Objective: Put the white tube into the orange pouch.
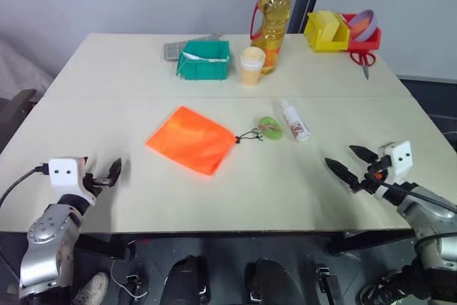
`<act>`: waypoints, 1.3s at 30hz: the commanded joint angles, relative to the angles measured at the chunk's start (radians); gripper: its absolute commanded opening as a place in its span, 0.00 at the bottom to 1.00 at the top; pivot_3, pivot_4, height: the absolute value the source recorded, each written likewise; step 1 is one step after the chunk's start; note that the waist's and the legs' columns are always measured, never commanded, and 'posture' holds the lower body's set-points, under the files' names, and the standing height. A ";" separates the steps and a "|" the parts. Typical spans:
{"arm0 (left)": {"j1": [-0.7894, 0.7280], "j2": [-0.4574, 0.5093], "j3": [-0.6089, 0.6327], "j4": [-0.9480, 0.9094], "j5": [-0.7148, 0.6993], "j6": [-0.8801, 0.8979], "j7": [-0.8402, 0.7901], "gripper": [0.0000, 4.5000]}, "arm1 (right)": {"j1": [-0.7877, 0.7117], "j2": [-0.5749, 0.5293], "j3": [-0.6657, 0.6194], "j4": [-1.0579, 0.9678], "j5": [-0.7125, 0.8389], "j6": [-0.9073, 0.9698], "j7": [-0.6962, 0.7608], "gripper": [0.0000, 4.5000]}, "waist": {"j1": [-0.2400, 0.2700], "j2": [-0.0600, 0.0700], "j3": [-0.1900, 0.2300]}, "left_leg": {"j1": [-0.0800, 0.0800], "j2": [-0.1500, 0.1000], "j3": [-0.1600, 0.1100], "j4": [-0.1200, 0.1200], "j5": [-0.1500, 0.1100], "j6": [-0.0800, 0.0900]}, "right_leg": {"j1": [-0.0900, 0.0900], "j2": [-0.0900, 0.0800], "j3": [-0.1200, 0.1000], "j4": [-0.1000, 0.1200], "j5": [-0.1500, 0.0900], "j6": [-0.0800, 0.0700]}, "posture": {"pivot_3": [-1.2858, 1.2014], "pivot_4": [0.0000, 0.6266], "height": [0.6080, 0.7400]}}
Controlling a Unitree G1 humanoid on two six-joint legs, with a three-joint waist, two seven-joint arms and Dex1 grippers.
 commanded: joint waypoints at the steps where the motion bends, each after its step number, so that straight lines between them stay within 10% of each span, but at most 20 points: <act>1: 0.001 0.016 0.019 -0.042 -0.011 0.002 -0.008 1.00 | 0.000 -0.012 -0.019 -0.048 0.005 0.001 -0.010 0.99 | 0.000 0.000 0.000 | 0.000 0.000 0.000 0.000 0.000 0.000 | 0.000 0.000 0.000 0.000 0.000 0.000 | 0.52 0.24 1.00; 20: -0.210 0.062 -0.315 -0.318 0.023 0.206 -0.088 1.00 | -0.017 -0.012 0.009 -0.208 0.035 0.092 -0.029 0.99 | 0.001 0.000 0.000 | 0.000 0.000 0.000 0.000 0.001 0.002 | 0.000 0.001 0.000 0.000 0.002 0.003 | 0.52 0.24 1.00; 39: -0.448 0.014 -0.843 -0.316 0.499 0.380 -0.007 1.00 | 0.051 0.011 0.213 -0.442 0.055 0.164 0.030 0.99 | 0.005 0.000 0.000 | 0.000 -0.001 0.000 0.000 0.001 0.003 | 0.000 0.001 0.000 0.000 0.001 0.003 | 0.52 0.24 1.00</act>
